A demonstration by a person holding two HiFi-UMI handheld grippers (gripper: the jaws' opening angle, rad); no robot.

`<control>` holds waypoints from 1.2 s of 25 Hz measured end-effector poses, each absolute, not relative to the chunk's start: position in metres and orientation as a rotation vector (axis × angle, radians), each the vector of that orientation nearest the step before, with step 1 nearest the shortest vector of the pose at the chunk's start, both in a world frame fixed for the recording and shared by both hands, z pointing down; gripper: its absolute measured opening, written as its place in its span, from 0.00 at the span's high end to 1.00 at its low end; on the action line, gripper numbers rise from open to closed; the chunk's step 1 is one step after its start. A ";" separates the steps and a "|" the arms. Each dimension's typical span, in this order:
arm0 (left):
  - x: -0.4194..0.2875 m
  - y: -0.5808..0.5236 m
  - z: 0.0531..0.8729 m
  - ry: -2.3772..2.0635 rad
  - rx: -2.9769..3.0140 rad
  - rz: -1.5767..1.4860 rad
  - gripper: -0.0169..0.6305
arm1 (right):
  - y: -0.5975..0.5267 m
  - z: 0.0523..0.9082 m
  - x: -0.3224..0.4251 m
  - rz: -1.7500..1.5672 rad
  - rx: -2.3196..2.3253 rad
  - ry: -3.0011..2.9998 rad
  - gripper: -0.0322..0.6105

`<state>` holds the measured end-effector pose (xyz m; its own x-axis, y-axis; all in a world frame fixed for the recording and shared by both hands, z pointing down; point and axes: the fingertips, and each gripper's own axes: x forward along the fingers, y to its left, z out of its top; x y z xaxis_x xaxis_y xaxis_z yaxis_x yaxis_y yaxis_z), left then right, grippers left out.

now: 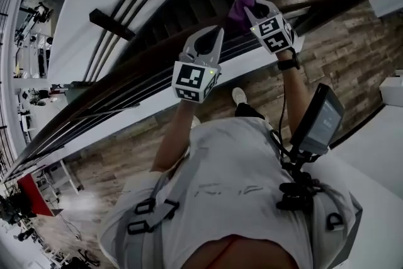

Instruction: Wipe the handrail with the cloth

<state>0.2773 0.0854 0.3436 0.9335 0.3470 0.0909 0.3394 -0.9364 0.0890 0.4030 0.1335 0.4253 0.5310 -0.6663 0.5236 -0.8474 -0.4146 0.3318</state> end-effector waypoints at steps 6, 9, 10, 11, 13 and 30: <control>0.322 0.155 0.343 0.713 2.978 0.159 0.97 | 0.226 0.424 0.485 0.408 2.358 -0.966 0.87; 0.344 0.185 0.344 0.758 2.966 0.164 0.97 | 0.265 0.421 0.522 0.398 2.401 -0.876 0.87; 0.350 0.193 0.344 0.769 2.965 0.164 0.97 | 0.280 0.420 0.533 0.395 2.413 -0.842 0.87; 0.357 0.202 0.344 0.780 2.963 0.164 0.97 | 0.295 0.419 0.545 0.391 2.426 -0.806 0.87; 0.371 0.221 0.344 0.805 2.959 0.164 0.97 | 0.327 0.419 0.569 0.380 2.448 -0.733 0.87; 0.438 0.339 0.353 1.027 2.914 0.130 0.97 | 0.505 0.411 0.714 0.356 2.604 -0.308 0.87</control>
